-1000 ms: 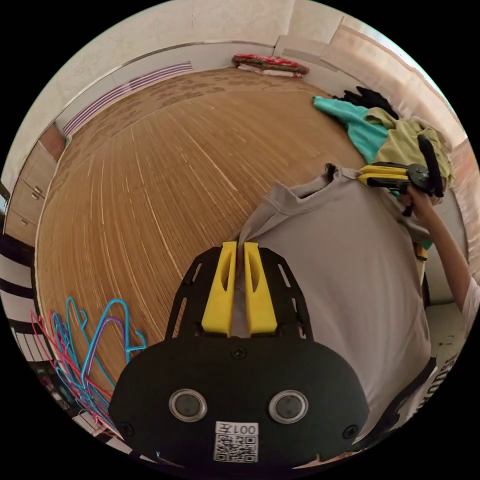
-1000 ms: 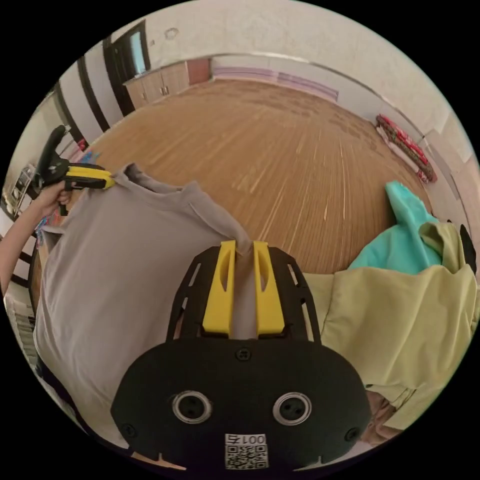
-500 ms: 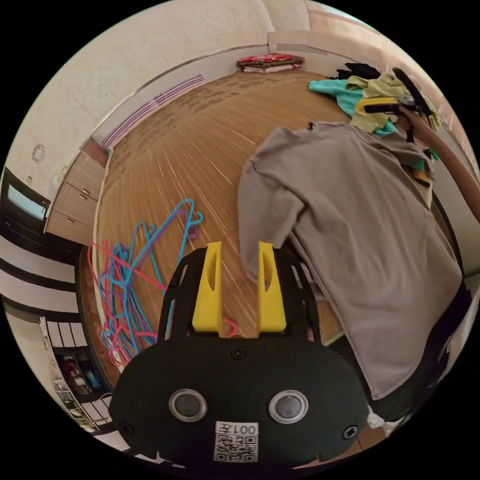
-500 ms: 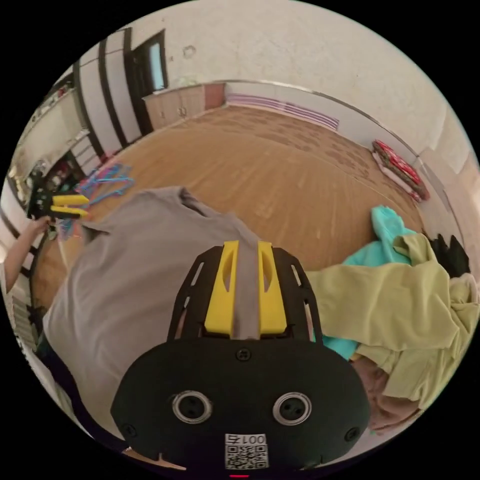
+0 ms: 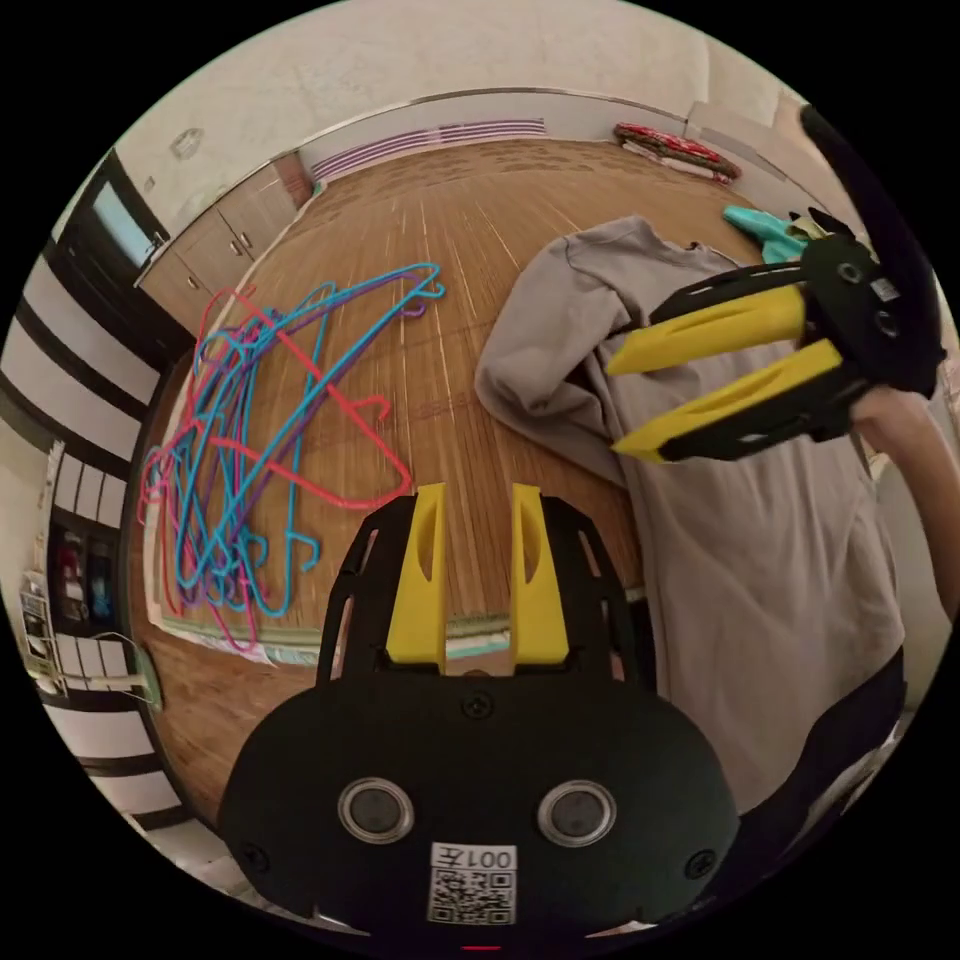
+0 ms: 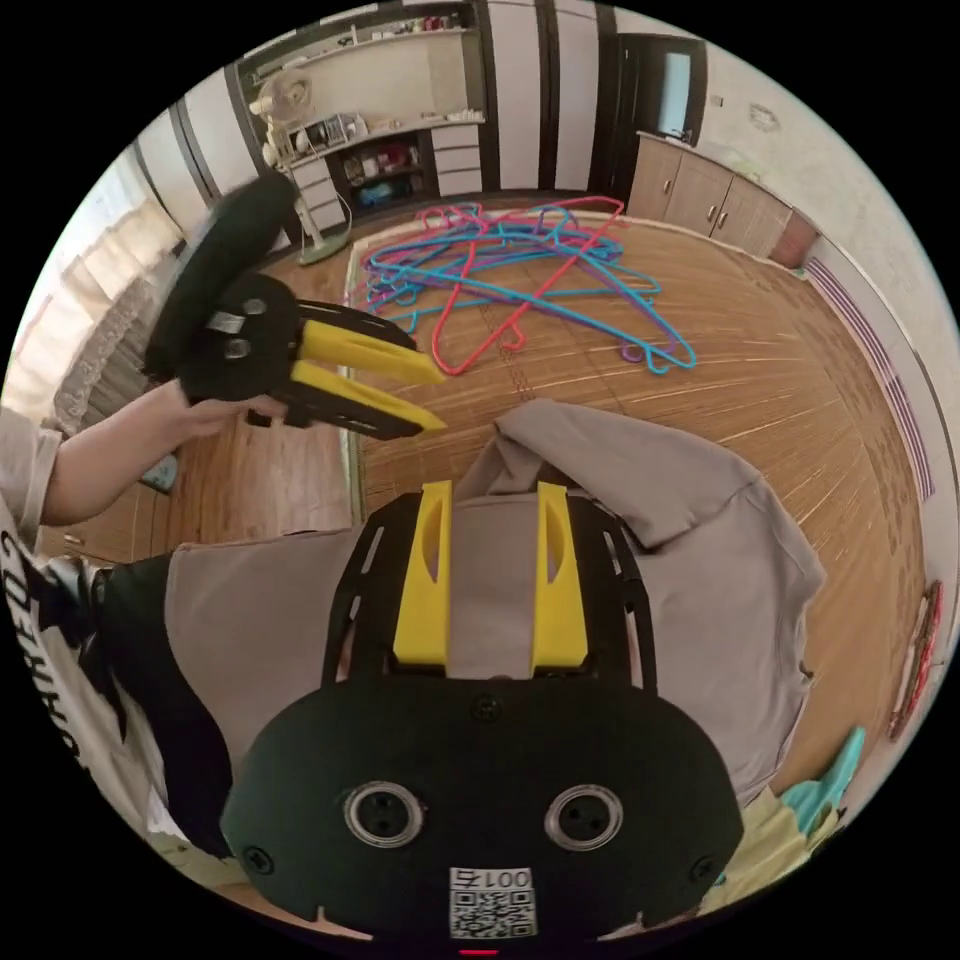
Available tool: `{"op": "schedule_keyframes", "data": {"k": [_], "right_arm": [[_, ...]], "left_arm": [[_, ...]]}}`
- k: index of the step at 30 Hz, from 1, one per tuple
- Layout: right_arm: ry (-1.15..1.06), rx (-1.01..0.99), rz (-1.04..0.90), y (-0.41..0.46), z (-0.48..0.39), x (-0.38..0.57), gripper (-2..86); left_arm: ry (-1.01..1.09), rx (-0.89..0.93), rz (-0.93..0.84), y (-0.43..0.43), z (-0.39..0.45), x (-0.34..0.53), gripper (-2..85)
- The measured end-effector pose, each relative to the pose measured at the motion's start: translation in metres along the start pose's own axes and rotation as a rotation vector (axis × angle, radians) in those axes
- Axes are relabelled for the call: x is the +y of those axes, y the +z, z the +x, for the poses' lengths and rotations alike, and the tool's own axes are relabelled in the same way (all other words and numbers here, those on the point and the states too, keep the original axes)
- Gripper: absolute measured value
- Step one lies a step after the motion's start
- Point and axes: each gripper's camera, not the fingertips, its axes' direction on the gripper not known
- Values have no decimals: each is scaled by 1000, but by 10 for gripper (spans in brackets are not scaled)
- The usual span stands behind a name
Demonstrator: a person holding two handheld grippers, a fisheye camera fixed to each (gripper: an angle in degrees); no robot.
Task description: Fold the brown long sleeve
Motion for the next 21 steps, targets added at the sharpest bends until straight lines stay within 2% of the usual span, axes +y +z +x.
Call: {"op": "schedule_keyframes", "data": {"k": [4,6,9,15,17,21], "right_arm": [[91,75,-99,25,13,-25,115],[171,52,-83,22,25,-26,107],[252,12,-36,8,40,-24,51],[351,-334,74,-23,75,-34,13],[456,-533,201,-37,99,-33,9],[611,-776,354,-41,130,-26,7]], "left_arm": [[-57,174,62,-14,-4,39,63],[-60,230,86,-20,1,49,58],[11,302,99,-21,23,58,44],[123,271,106,-7,64,71,-9],[141,255,114,-6,69,74,-10],[129,282,126,-2,70,80,-10]]}}
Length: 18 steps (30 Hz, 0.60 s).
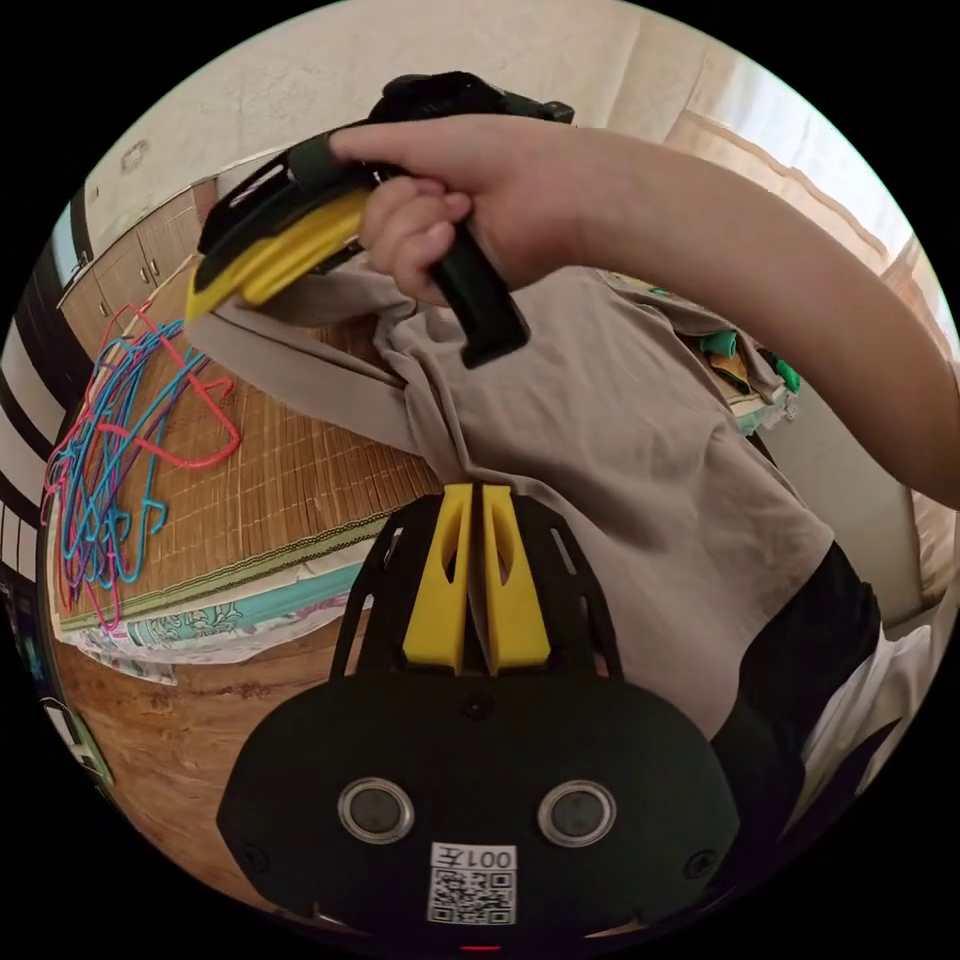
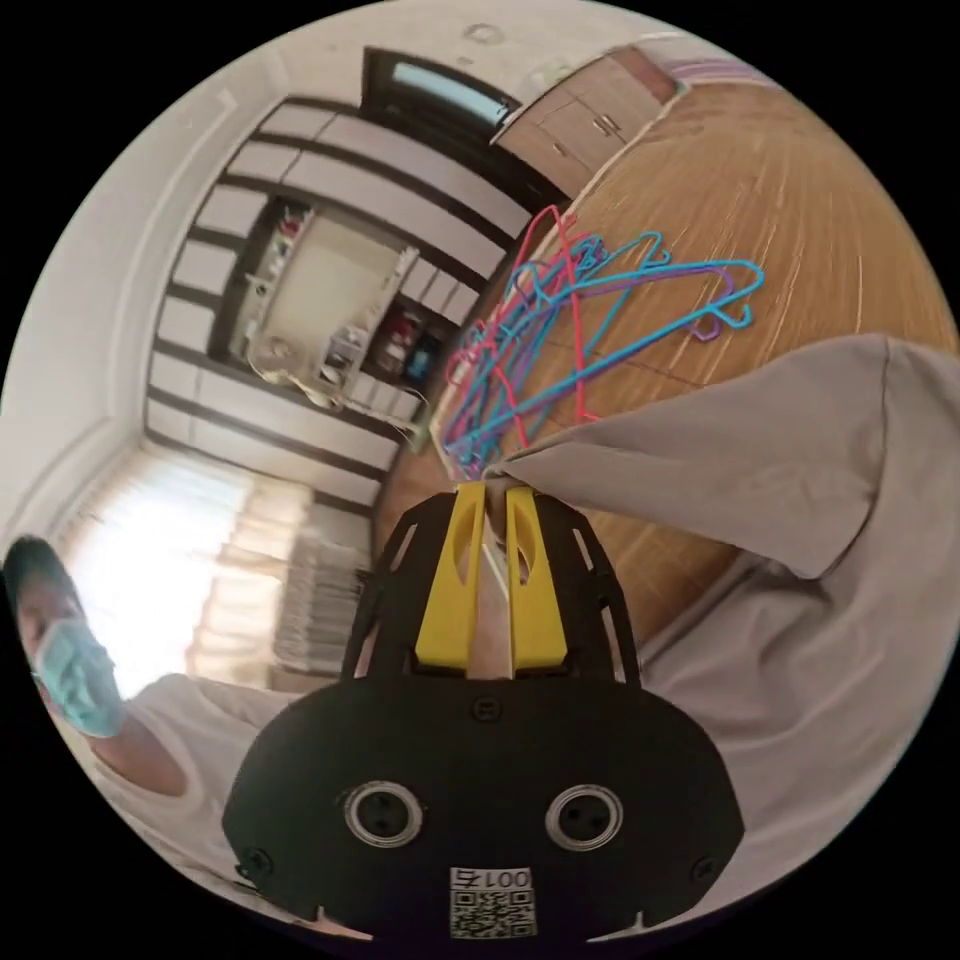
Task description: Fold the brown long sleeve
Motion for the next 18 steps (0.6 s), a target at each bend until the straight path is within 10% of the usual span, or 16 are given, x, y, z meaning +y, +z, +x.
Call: {"op": "schedule_keyframes", "data": {"k": [7,18], "right_arm": [[108,-367,244,-42,4,-29,6],[-46,227,-126,-32,-44,-11,58]], "left_arm": [[6,25,22,11,10,11,-7],[-171,-183,-18,12,-10,39,16]]}}
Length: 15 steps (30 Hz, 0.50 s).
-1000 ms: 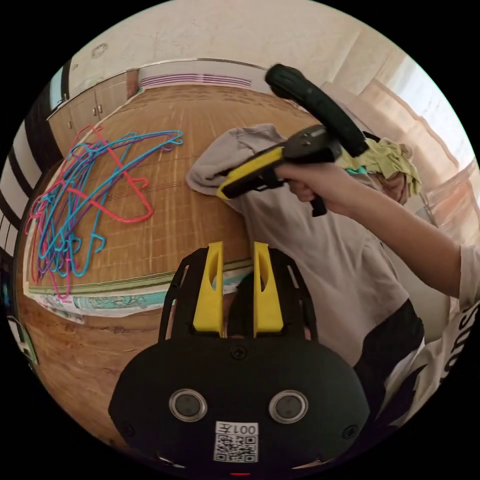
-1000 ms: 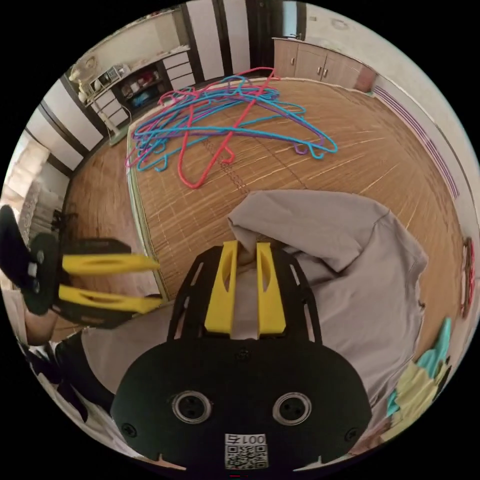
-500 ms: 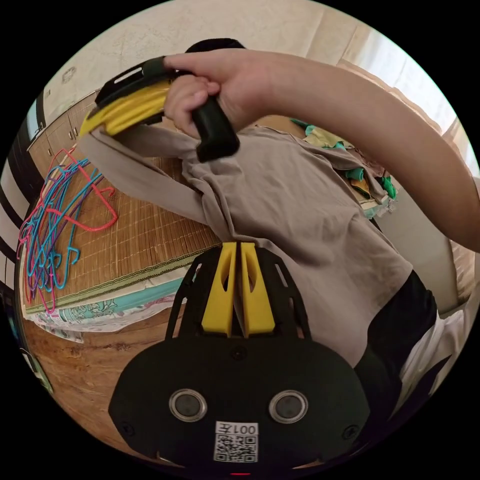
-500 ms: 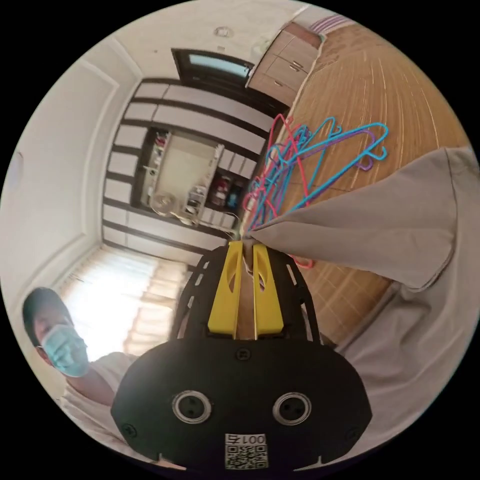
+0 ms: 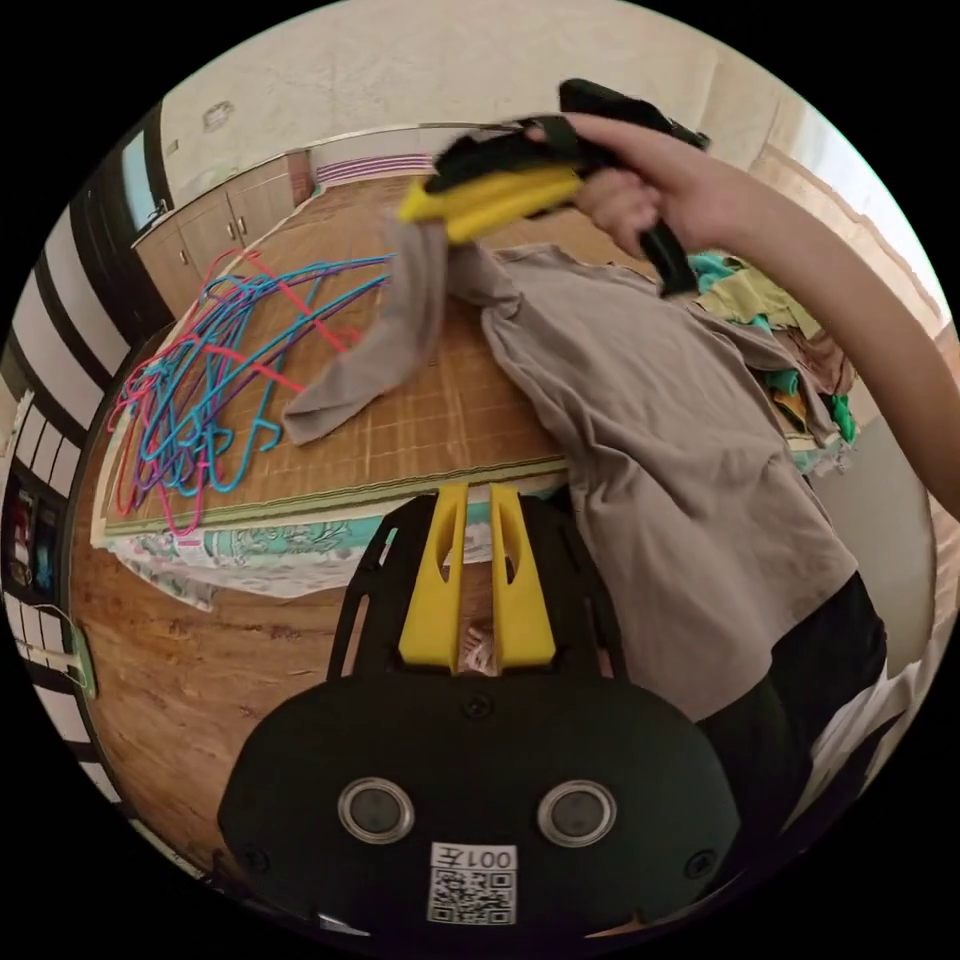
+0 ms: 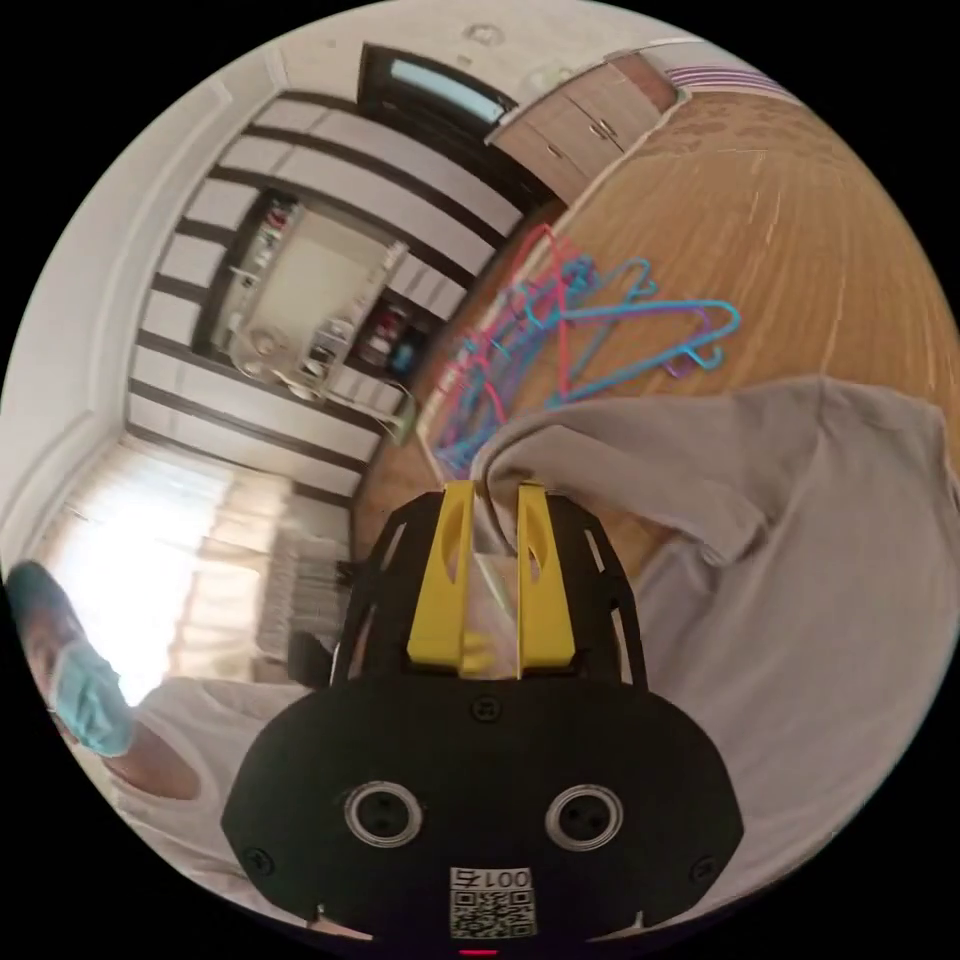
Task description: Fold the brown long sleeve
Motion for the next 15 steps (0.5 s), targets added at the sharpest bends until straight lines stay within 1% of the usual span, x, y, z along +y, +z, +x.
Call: {"op": "schedule_keyframes", "data": {"k": [2,5,6,8,9,10,12,14,15], "right_arm": [[-9,136,-86,12,4,27,71],[-28,213,-100,14,4,63,75],[-28,210,-95,13,5,70,75],[-16,146,-63,5,6,89,74],[-22,129,-50,3,4,92,74],[-38,113,-20,-3,-1,99,75],[-80,143,9,-8,-15,105,76],[-137,291,-26,-1,-35,109,80],[-155,335,-39,3,-41,111,81]], "left_arm": [[-7,-69,-33,12,-5,2,30],[23,-145,-12,26,-9,-2,54],[33,-172,-5,29,-9,-4,61],[85,-336,-1,47,-6,-12,81],[105,-370,-4,52,-4,-15,85],[173,-402,-18,63,1,-22,88],[291,-380,-64,81,12,-31,85],[403,-332,-88,96,28,-38,61],[428,-326,-94,99,32,-39,57]]}}
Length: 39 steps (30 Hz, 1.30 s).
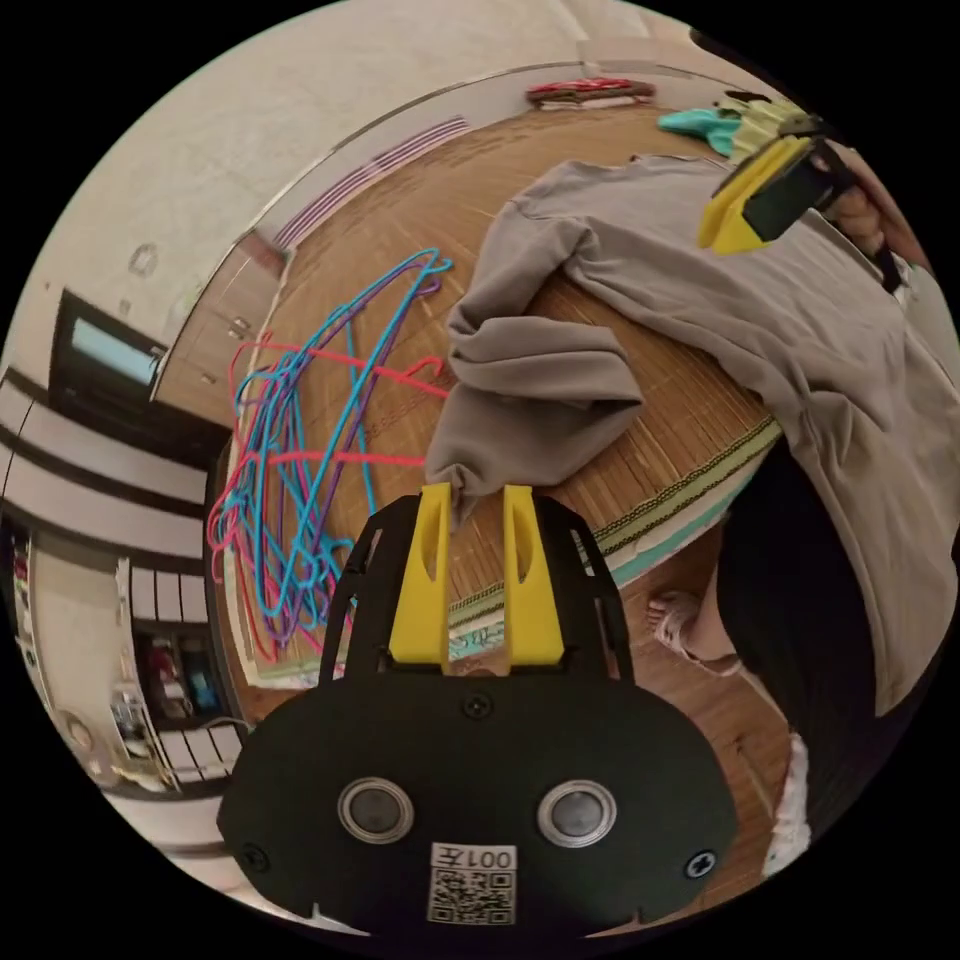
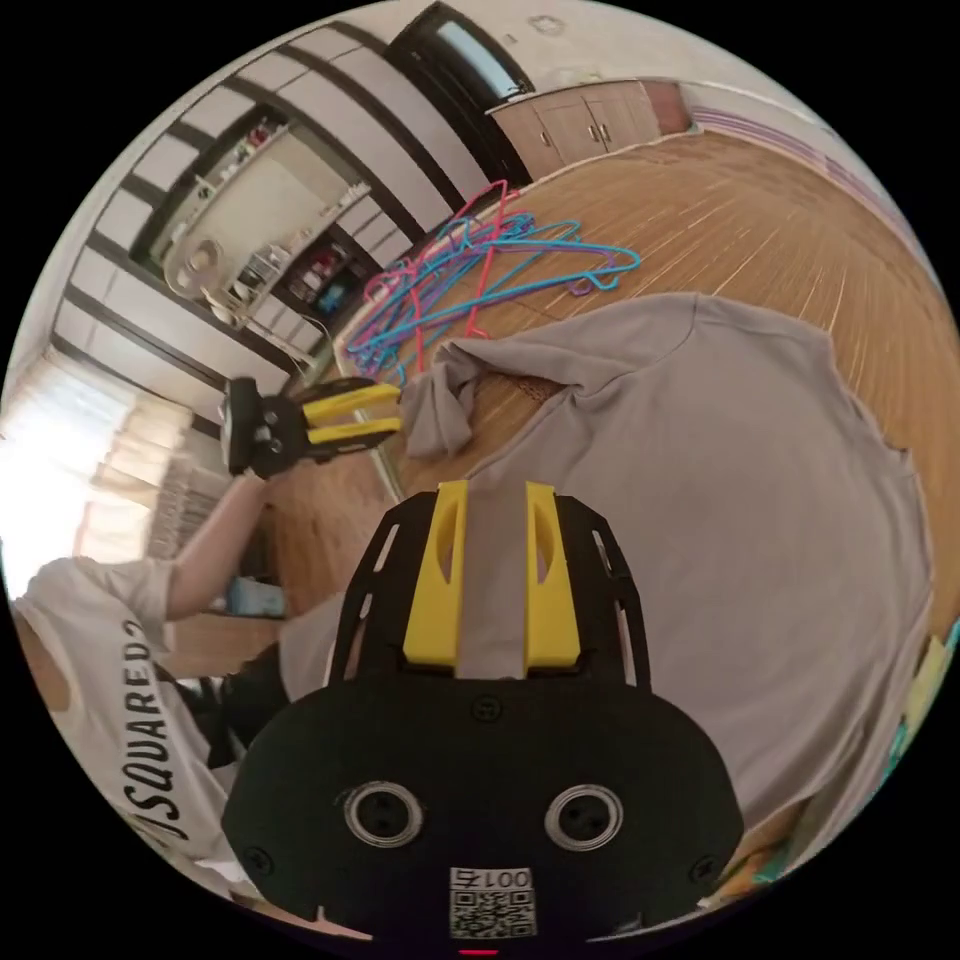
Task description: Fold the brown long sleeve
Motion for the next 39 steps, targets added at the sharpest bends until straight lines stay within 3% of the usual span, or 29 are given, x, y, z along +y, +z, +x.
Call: {"op": "schedule_keyframes", "data": {"k": [2,9,12,17,24,31,39], "right_arm": [[-63,97,-34,12,-23,2,86],[-228,46,-70,43,-92,8,92],[-297,74,-74,39,-124,24,98],[-367,-137,-92,-2,-174,78,111],[-457,40,-231,23,-273,163,164],[-328,93,-123,12,-285,187,48],[-463,40,-101,-3,-316,228,38]], "left_arm": [[98,-24,-6,4,19,-9,48],[260,-117,-62,8,65,-21,11],[222,-115,-44,-12,66,-14,-4],[141,-123,16,-71,49,3,-9],[56,-191,20,-130,34,19,-8],[-51,-173,-12,-165,24,29,-7],[-53,-228,-24,-212,25,27,-9]]}}
